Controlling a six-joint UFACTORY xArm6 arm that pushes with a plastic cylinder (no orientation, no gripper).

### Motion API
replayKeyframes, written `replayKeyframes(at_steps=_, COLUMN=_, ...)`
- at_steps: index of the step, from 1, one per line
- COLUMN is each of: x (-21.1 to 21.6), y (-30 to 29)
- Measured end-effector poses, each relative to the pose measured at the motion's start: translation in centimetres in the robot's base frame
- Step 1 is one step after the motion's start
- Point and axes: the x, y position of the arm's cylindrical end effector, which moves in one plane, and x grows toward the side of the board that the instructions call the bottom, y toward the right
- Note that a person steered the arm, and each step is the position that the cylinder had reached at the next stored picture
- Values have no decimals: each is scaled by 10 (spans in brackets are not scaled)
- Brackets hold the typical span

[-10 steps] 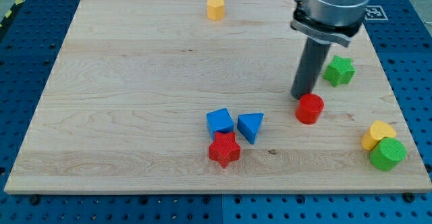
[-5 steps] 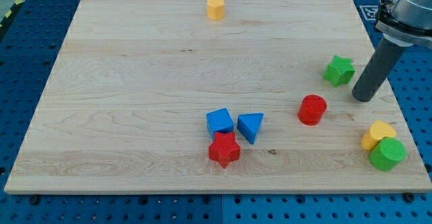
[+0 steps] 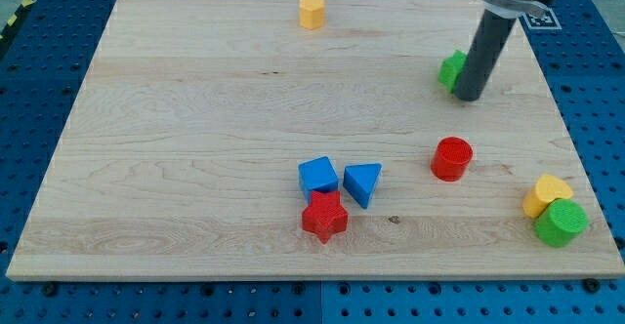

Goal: Slide the green star towards the yellow hexagon

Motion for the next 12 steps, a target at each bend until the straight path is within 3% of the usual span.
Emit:
replayKeyframes(at_steps=2, x=-42, y=-6)
replayKeyframes(at_steps=4, x=-38, y=26)
replayKeyframes(at_steps=6, x=-70, y=52)
replayKeyframes(at_steps=12, x=-63, y=-17)
